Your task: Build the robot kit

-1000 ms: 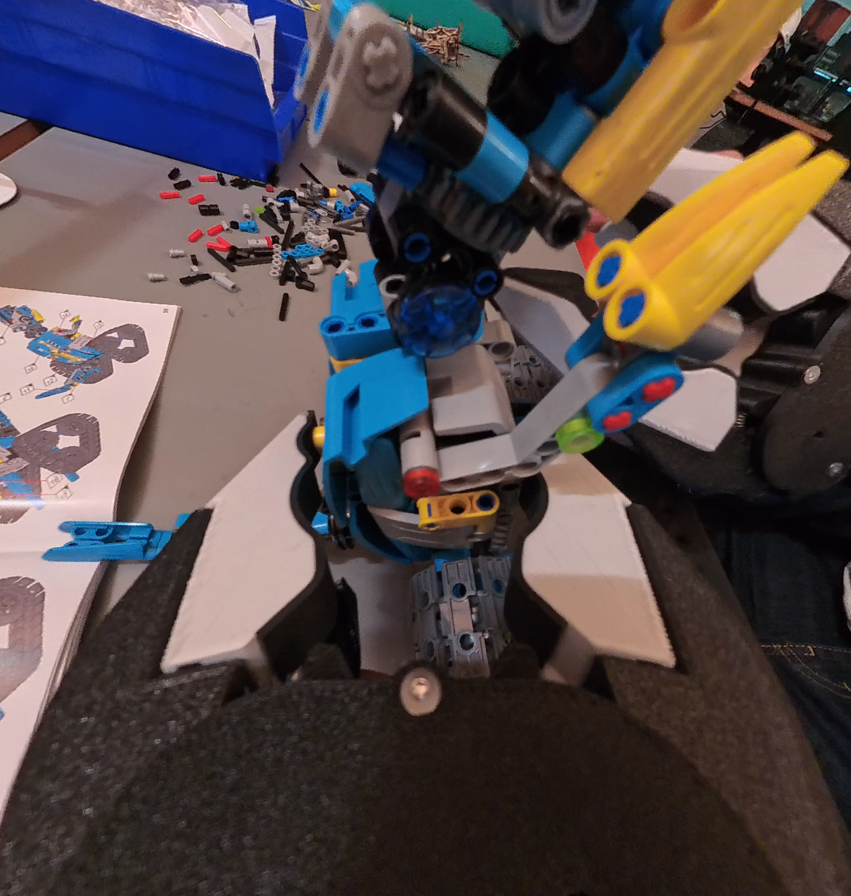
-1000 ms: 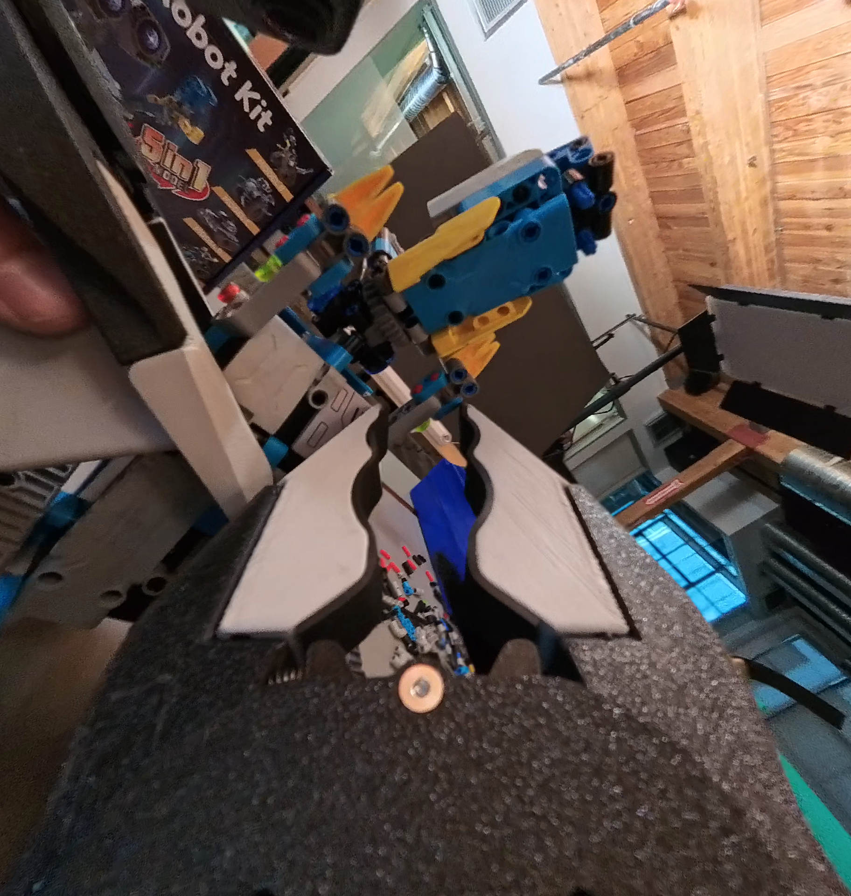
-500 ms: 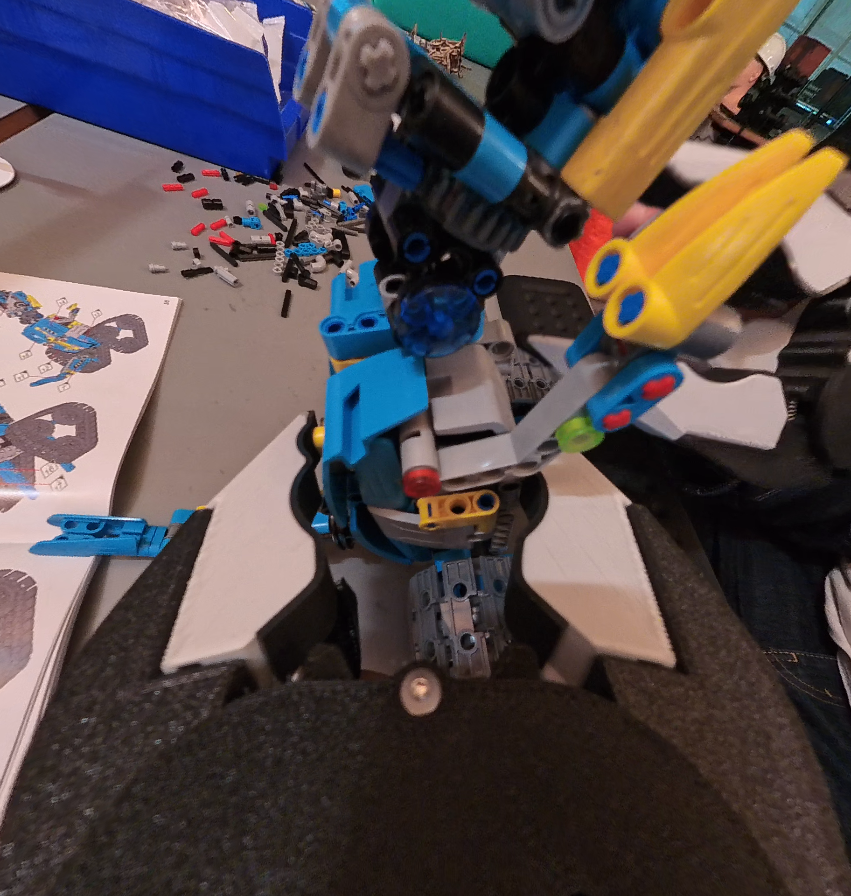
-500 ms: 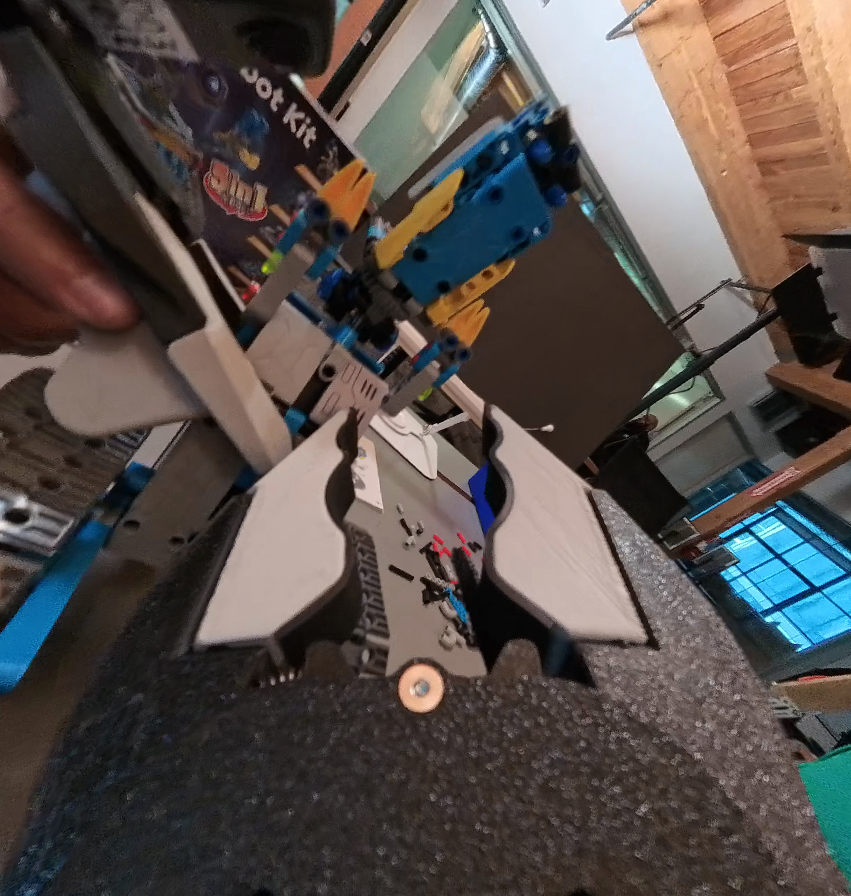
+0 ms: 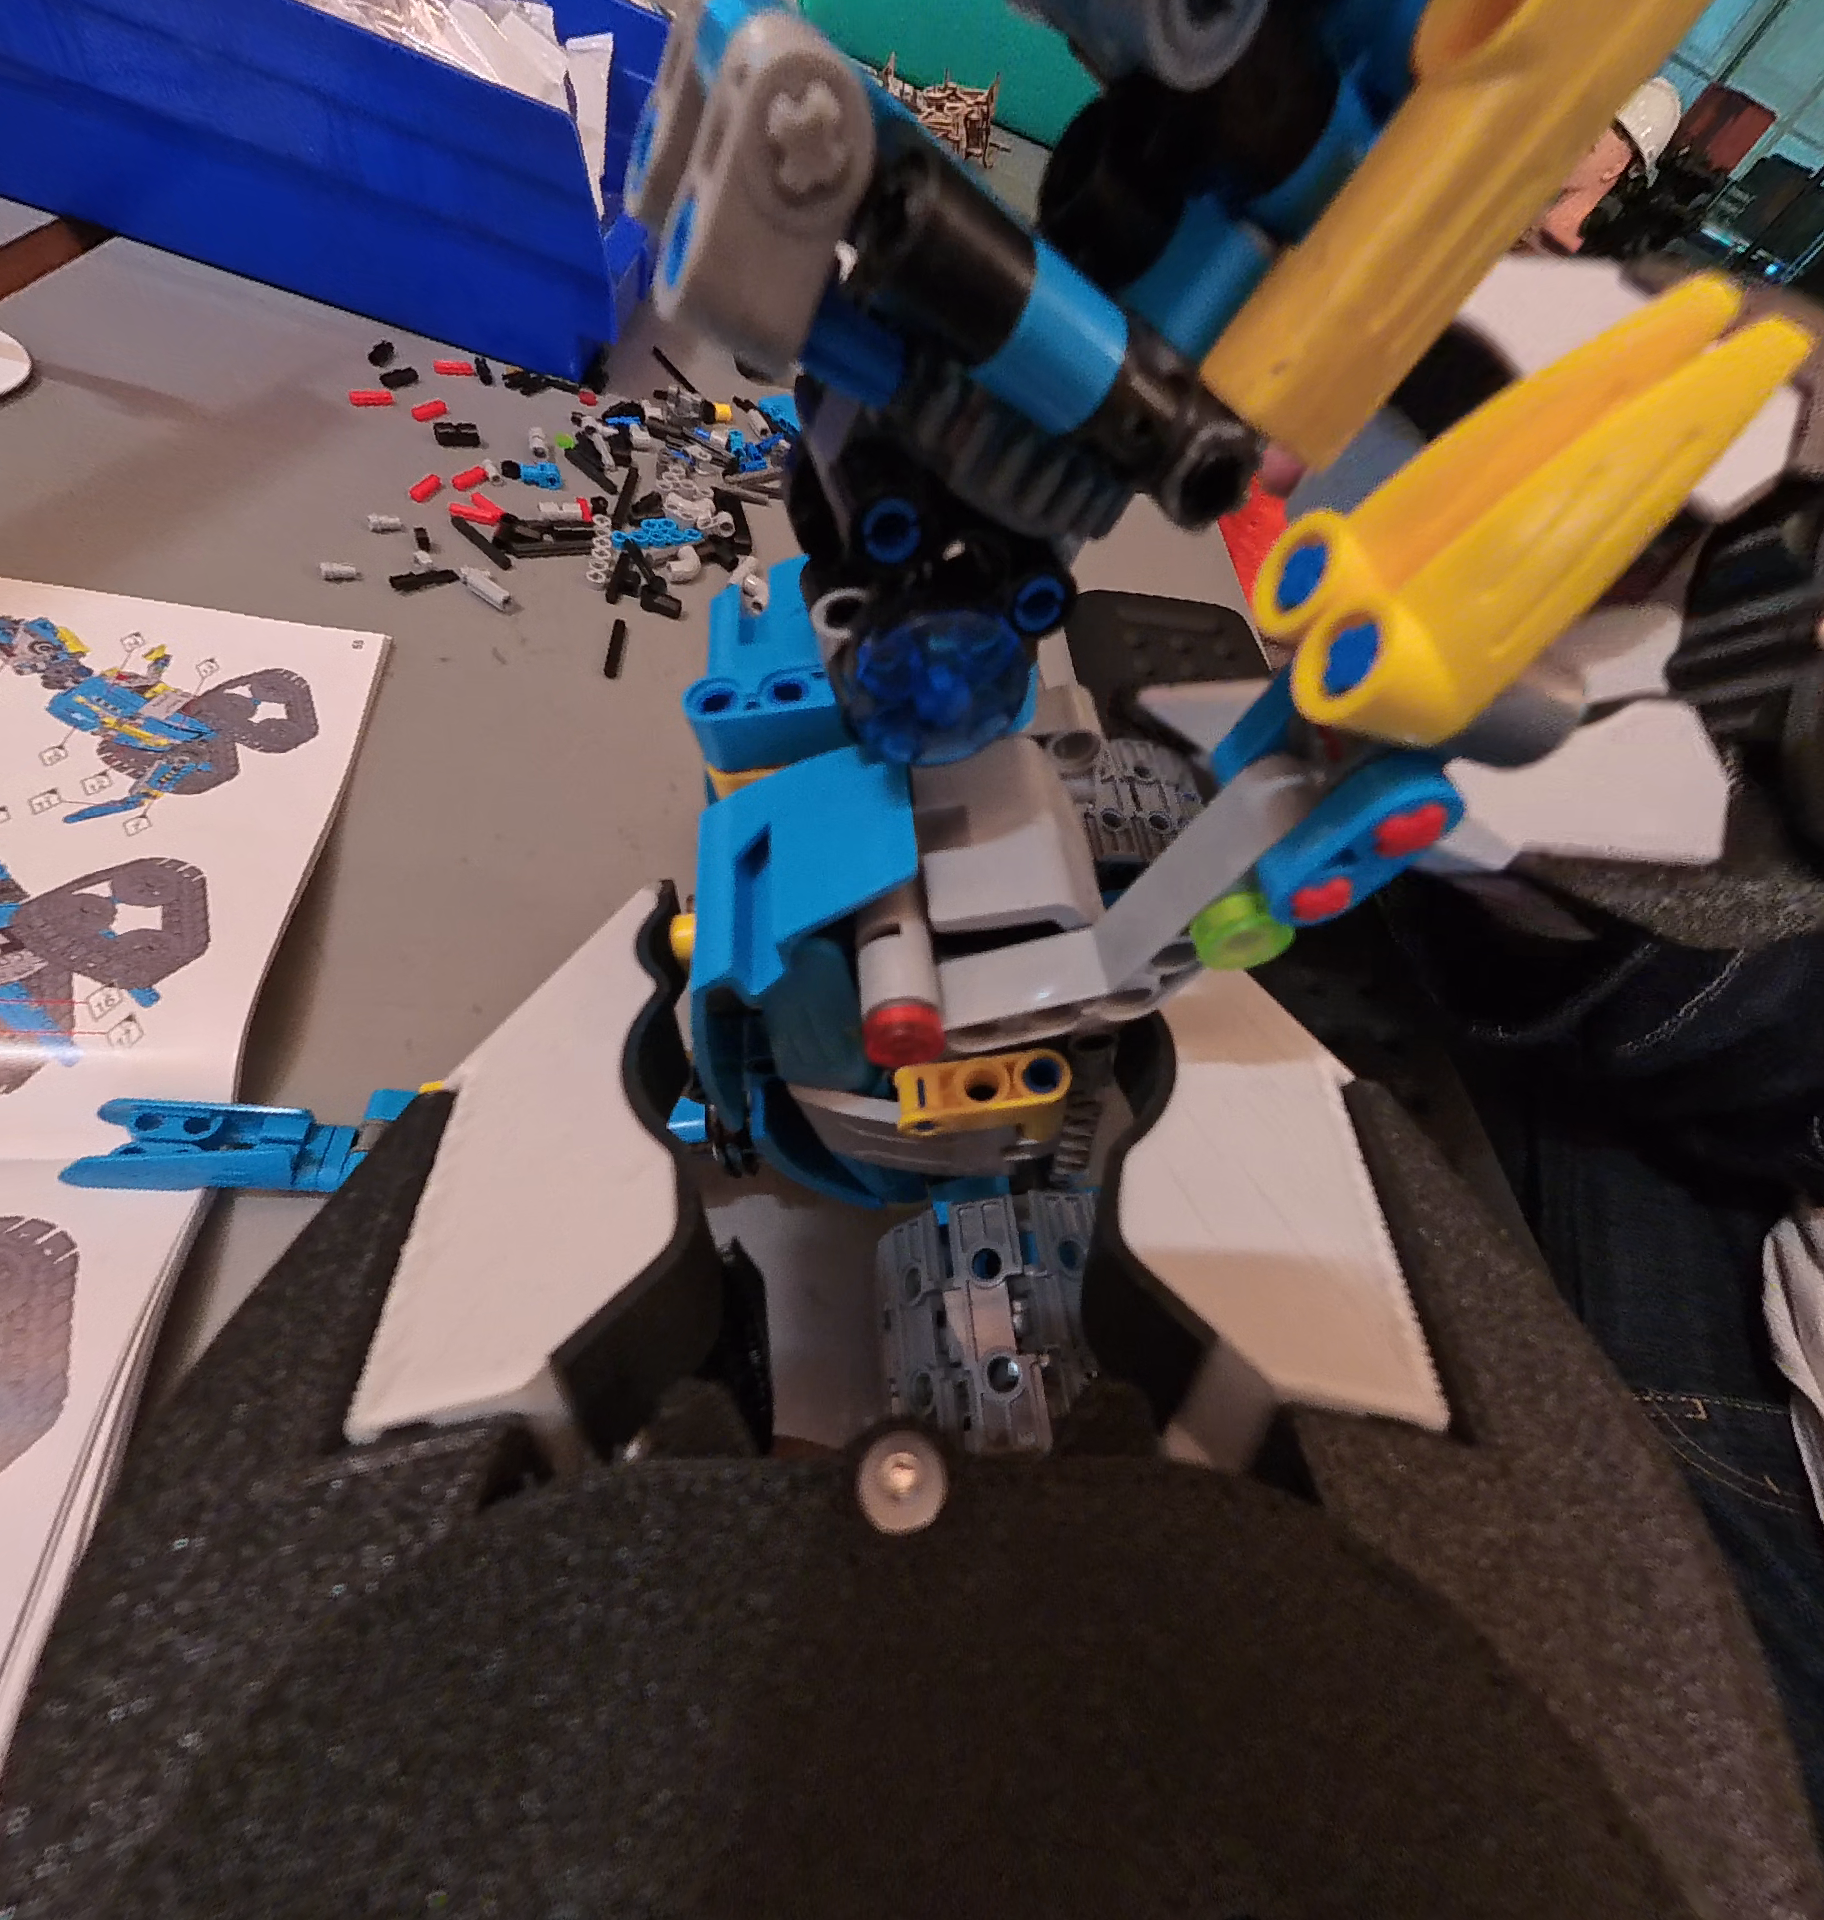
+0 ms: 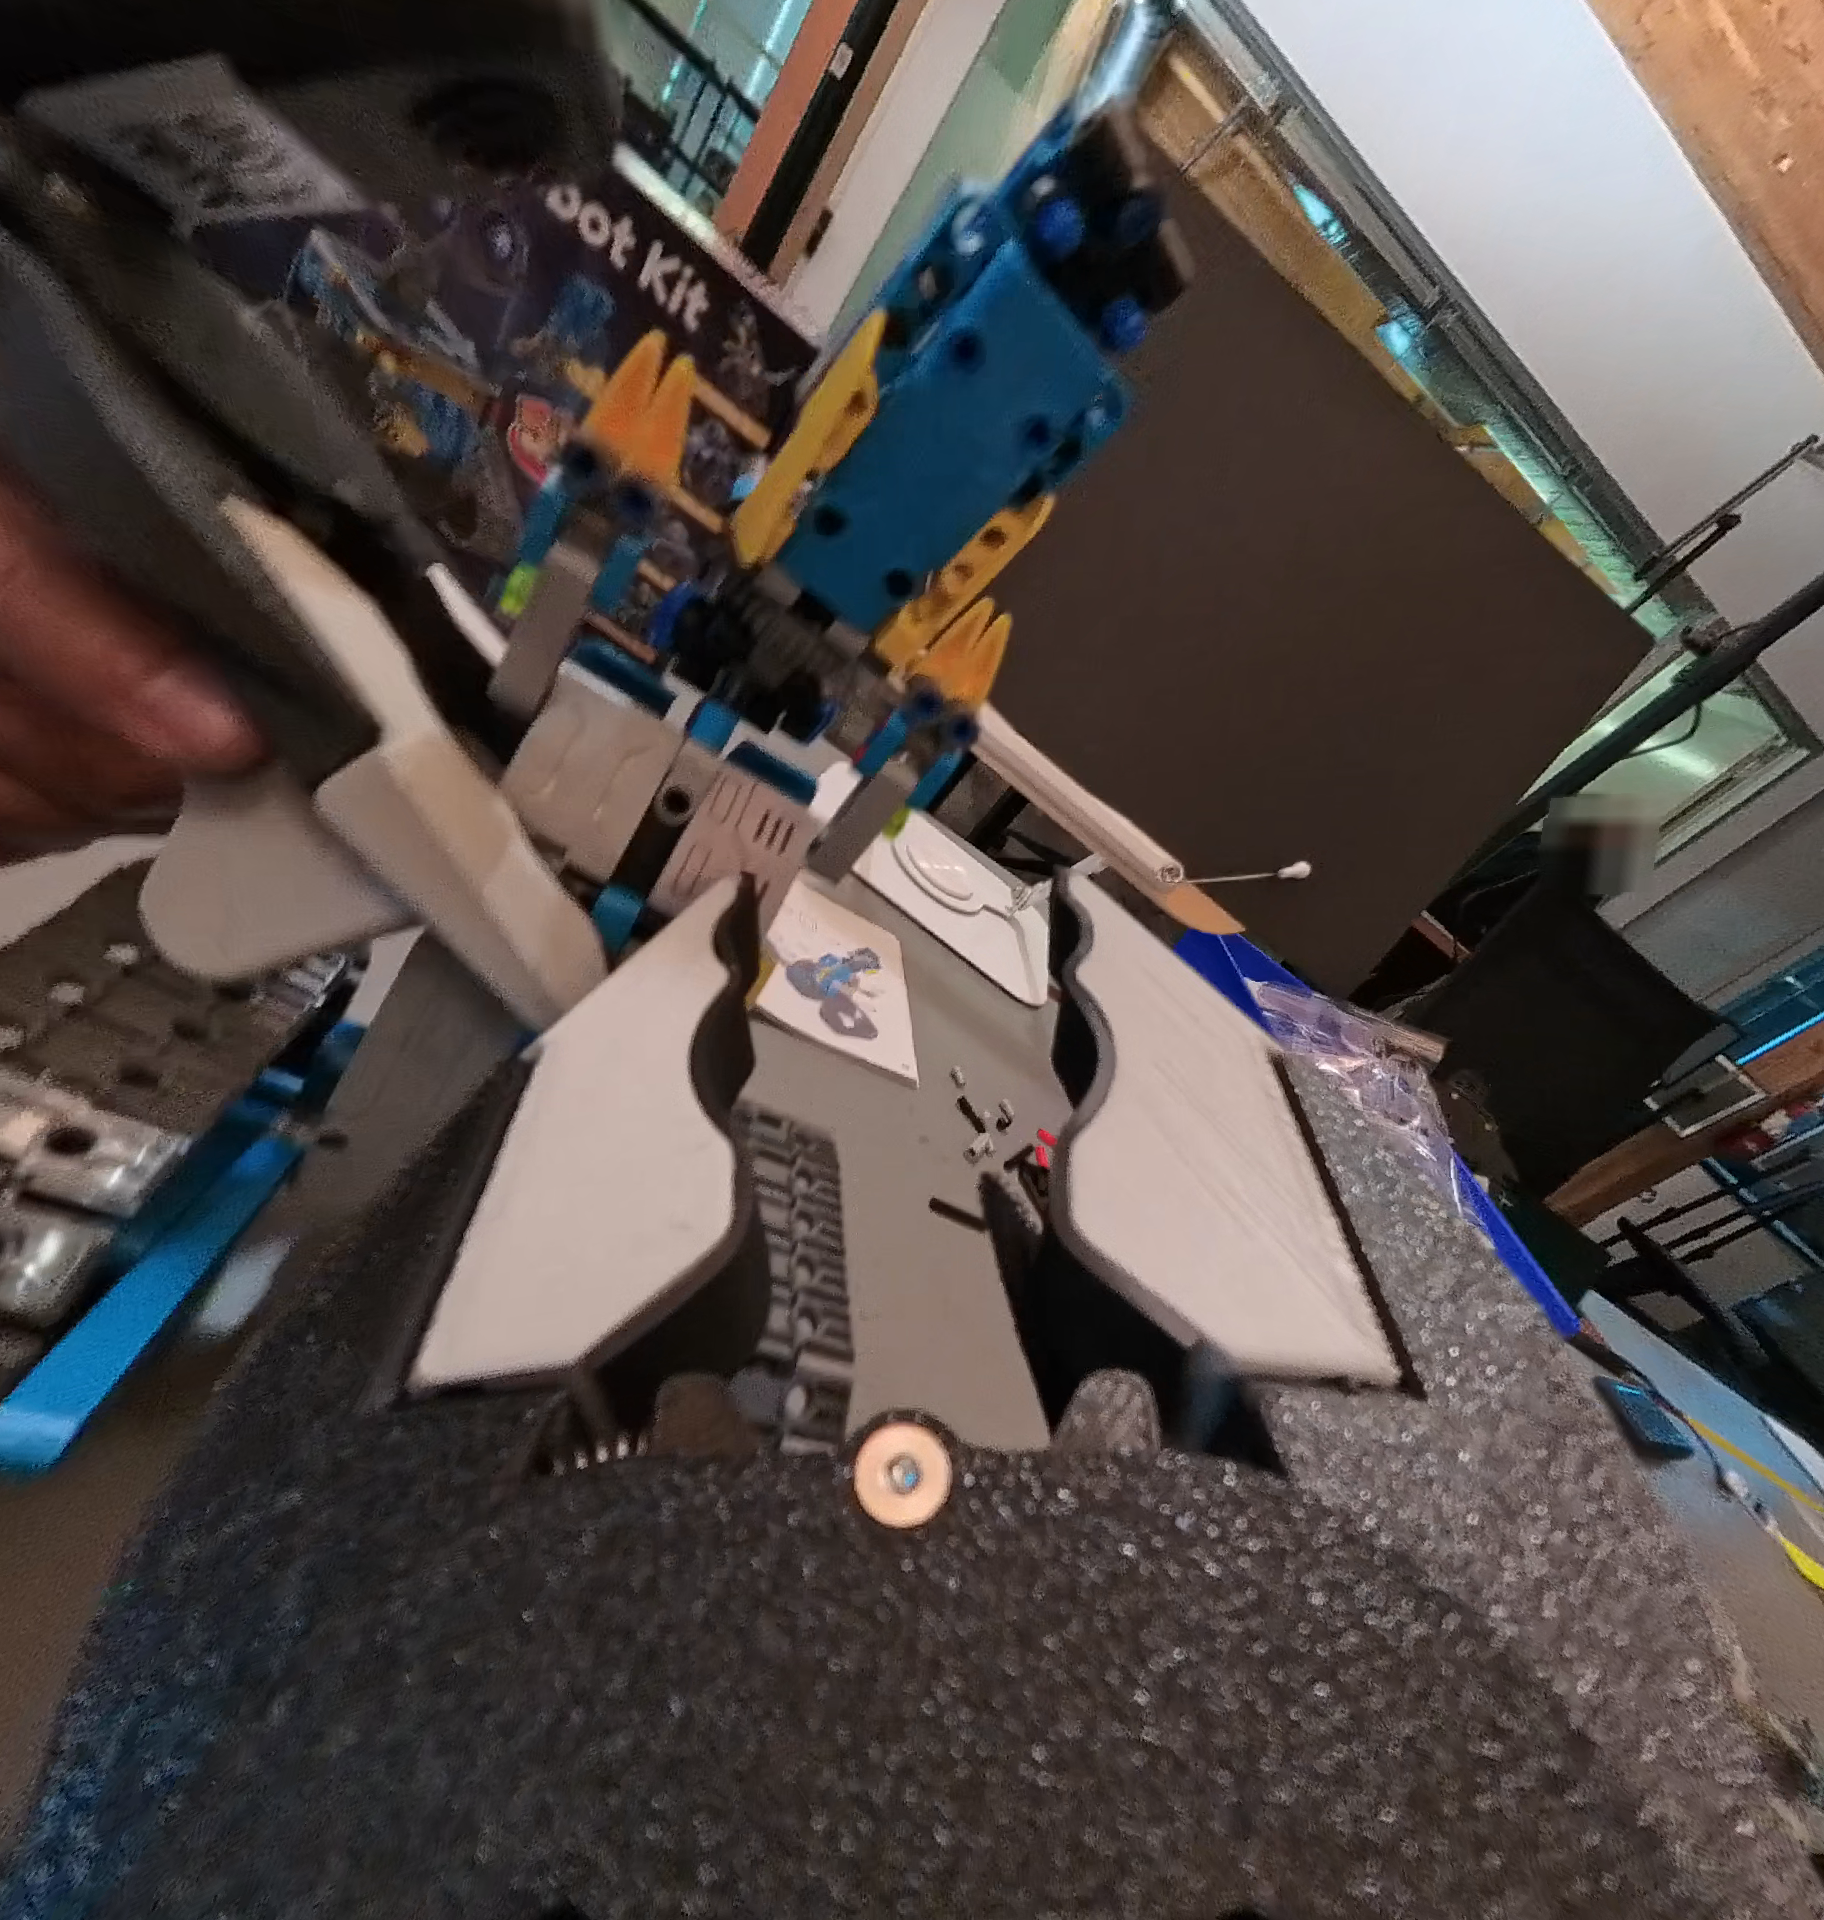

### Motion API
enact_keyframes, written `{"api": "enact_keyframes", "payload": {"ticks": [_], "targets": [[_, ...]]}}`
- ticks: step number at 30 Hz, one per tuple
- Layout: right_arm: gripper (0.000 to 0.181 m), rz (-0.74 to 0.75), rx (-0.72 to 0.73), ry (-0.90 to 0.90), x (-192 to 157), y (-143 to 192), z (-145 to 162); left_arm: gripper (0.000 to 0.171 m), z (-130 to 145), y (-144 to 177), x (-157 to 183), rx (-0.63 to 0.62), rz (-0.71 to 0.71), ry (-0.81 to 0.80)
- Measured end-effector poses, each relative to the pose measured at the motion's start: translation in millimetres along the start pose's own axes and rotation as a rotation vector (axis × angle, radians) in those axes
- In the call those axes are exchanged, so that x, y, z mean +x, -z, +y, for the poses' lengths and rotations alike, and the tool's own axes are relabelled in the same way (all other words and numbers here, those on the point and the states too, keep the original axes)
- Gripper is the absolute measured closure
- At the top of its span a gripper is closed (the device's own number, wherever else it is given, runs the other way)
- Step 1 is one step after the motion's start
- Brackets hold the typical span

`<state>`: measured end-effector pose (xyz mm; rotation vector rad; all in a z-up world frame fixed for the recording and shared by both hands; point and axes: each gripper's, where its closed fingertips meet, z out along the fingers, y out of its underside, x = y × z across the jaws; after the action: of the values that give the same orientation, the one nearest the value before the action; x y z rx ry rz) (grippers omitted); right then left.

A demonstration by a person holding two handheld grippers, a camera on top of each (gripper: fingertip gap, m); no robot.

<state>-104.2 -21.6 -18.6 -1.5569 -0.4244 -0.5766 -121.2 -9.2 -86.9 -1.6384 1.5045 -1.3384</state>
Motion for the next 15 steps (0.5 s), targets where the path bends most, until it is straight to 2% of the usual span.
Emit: {"api": "enact_keyframes", "payload": {"ticks": [6, 12, 15], "targets": [[0.123, -0.010, 0.005, -0.046, 0.8, -20.8, -12.1, 0.088, 0.1, 0.1, -0.1, 0.000, -0.002, 0.002], [0.135, -0.065, 0.026, -0.050, -15.2, -7.7, -1.8, 0.088, 0.2, 0.1, 0.1, 0.001, 0.002, 0.003], [0.121, -0.083, -0.003, -0.036, -16.0, -1.5, 6.8, 0.088, 0.3, 0.1, -0.2, 0.004, 0.006, 0.006]]}}
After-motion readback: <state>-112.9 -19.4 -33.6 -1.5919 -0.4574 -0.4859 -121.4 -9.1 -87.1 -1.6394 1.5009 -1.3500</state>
